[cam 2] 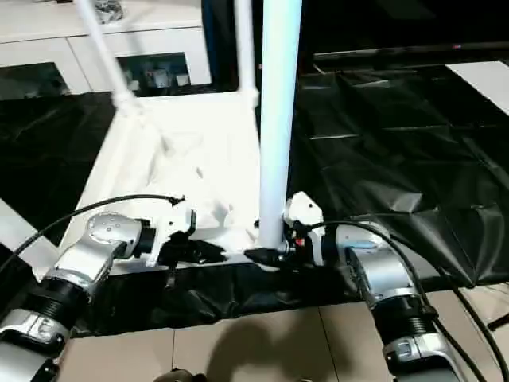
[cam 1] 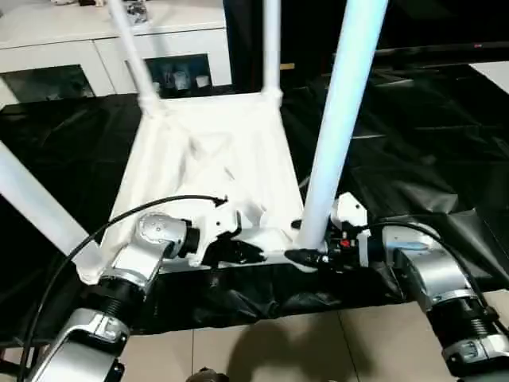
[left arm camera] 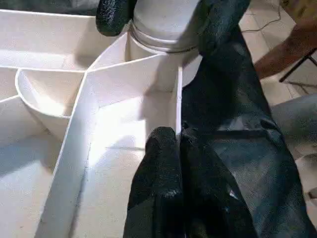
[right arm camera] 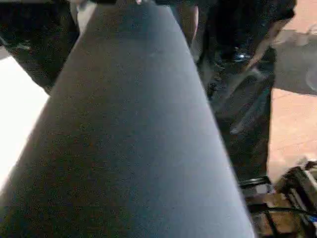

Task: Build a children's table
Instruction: Rotate leg to tighten

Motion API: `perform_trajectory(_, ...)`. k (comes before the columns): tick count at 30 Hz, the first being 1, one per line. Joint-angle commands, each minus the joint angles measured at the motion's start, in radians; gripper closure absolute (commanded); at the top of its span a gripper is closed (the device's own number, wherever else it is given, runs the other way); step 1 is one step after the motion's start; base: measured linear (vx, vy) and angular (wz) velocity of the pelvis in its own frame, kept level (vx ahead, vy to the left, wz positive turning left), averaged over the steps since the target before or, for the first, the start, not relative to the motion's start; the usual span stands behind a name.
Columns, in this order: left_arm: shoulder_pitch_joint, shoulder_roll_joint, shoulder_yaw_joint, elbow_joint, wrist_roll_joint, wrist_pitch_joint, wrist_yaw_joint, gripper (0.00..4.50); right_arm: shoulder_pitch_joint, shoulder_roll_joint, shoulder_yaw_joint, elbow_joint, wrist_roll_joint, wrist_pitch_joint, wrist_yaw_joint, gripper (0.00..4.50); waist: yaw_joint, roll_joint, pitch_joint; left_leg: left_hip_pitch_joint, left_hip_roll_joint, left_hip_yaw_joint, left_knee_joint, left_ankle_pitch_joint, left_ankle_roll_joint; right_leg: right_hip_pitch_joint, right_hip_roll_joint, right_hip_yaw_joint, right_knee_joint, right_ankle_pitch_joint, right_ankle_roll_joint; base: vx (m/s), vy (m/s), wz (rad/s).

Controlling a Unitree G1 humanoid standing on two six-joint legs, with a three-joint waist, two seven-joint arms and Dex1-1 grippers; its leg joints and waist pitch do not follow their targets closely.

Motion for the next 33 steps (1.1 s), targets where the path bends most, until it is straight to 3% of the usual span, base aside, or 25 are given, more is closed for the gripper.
perform_trajectory(1, -0.051, -0.019, -0.001, -0.008, -0.024, -0.012, 0.028, 4.50, 0.013, 0.031, 0.103, -0.043, 0.007, 0.011, 0.079, 1.59, -0.002, -0.024, -0.061, 0.021, 0.043, -0.016, -0.063, -0.192, 0.085, 0.034, -0.054, 0.038, -0.071, -0.159, -0.251, 0.000, 0.000, 0.00)
perform_trajectory(6, -0.041, -0.019, -0.001, -0.013, -0.018, -0.018, 0.045, 4.50, 0.025, 0.041, 0.097, -0.042, -0.003, 0.008, 0.044, 1.87, 0.003, -0.027, -0.062, 0.021, 0.043, -0.016, -0.063, -0.179, 0.083, 0.033, -0.054, 0.039, -0.069, -0.144, -0.249, 0.000, 0.000, 0.00)
perform_trajectory(10, -0.038, -0.032, 0.002, -0.006, 0.004, -0.024, 0.095, 4.50, 0.036, 0.068, 0.076, -0.031, -0.018, 0.007, -0.045, 2.07, 0.002, -0.027, -0.058, 0.022, 0.043, -0.017, -0.067, -0.205, 0.069, 0.032, -0.055, 0.039, -0.075, -0.189, -0.235, 0.000, 0.000, 0.00)
perform_trajectory(14, -0.032, -0.111, -0.007, -0.002, 0.066, 0.007, 0.284, 4.50, 0.044, 0.182, 0.012, 0.043, -0.067, -0.004, -0.334, 2.26, -0.012, -0.022, -0.049, 0.030, 0.043, -0.022, -0.080, -0.302, 0.008, 0.024, -0.058, 0.043, -0.092, -0.343, -0.195, 0.000, 0.000, 0.00)
perform_trajectory(16, -0.031, -0.122, -0.007, -0.004, 0.068, 0.014, 0.301, 4.50, 0.044, 0.194, 0.007, 0.051, -0.070, -0.004, -0.362, 2.40, -0.019, -0.025, -0.046, 0.032, 0.041, -0.024, -0.083, -0.330, -0.007, 0.023, -0.058, 0.042, -0.096, -0.379, -0.187, 0.000, 0.000, 0.00)
perform_trajectory(17, -0.031, -0.159, -0.003, -0.009, 0.074, 0.036, 0.360, 4.50, 0.039, 0.235, -0.008, 0.072, -0.078, 0.001, -0.446, 2.43, -0.026, -0.017, -0.048, 0.031, 0.040, -0.027, -0.084, -0.340, -0.009, 0.024, -0.058, 0.043, -0.097, -0.390, -0.174, 0.000, 0.000, 0.00)
perform_trajectory(18, -0.031, -0.159, -0.003, -0.009, 0.074, 0.036, 0.360, 4.50, 0.039, 0.235, -0.008, 0.072, -0.078, 0.001, -0.446, 2.43, -0.031, -0.018, -0.047, 0.031, 0.040, -0.025, -0.084, -0.348, -0.011, 0.021, -0.055, 0.044, -0.100, -0.388, -0.175, 0.000, 0.000, 0.00)
perform_trajectory(19, -0.033, -0.213, -0.007, -0.016, 0.086, 0.058, 0.430, 4.50, 0.020, 0.303, -0.020, 0.103, -0.094, 0.014, -0.574, 2.44, -0.035, -0.020, -0.046, 0.030, 0.038, -0.028, -0.086, -0.361, -0.015, 0.023, -0.055, 0.042, -0.101, -0.398, -0.170, 0.000, 0.000, 0.00)
perform_trajectory(21, -0.040, -0.252, -0.013, -0.015, 0.097, 0.067, 0.477, 4.50, -0.006, 0.368, -0.031, 0.133, -0.108, 0.025, -0.690, 2.47, -0.046, -0.016, -0.044, 0.030, 0.034, -0.030, -0.087, -0.384, -0.025, 0.020, -0.055, 0.042, -0.105, -0.435, -0.162, 0.000, 0.000, 0.00)
perform_trajectory(24, -0.055, -0.279, -0.001, -0.006, 0.090, 0.078, 0.514, 4.50, -0.029, 0.414, -0.034, 0.142, -0.109, 0.023, -0.732, 2.47, -0.057, -0.019, -0.045, 0.030, 0.031, -0.032, -0.085, -0.401, -0.015, 0.019, -0.055, 0.042, -0.112, -0.475, -0.137, 0.000, 0.000, 0.00)
perform_trajectory(27, -0.064, -0.273, -0.001, 0.003, 0.103, 0.060, 0.513, 4.50, -0.040, 0.413, -0.039, 0.154, -0.121, -0.006, -0.748, 1.82, -0.056, -0.016, -0.048, 0.028, 0.031, -0.031, -0.085, -0.383, 0.001, 0.019, -0.055, 0.044, -0.113, -0.456, -0.134, 0.000, 0.000, 0.00)
perform_trajectory(29, -0.064, -0.261, 0.003, 0.001, 0.103, 0.052, 0.501, 4.50, -0.036, 0.397, -0.053, 0.150, -0.112, -0.010, -0.730, 1.80, -0.055, -0.016, -0.050, 0.026, 0.031, -0.030, -0.085, -0.365, 0.007, 0.021, -0.054, 0.044, -0.109, -0.409, -0.144, 0.000, 0.000, 0.00)
perform_trajectory(33, -0.052, -0.214, 0.010, -0.012, 0.095, 0.033, 0.448, 4.50, -0.007, 0.325, -0.059, 0.122, -0.098, -0.013, -0.640, 1.32, -0.053, -0.016, -0.052, 0.024, 0.032, -0.026, -0.083, -0.343, 0.020, 0.026, -0.051, 0.044, -0.103, -0.331, -0.172, 0.000, 0.000, 0.00)
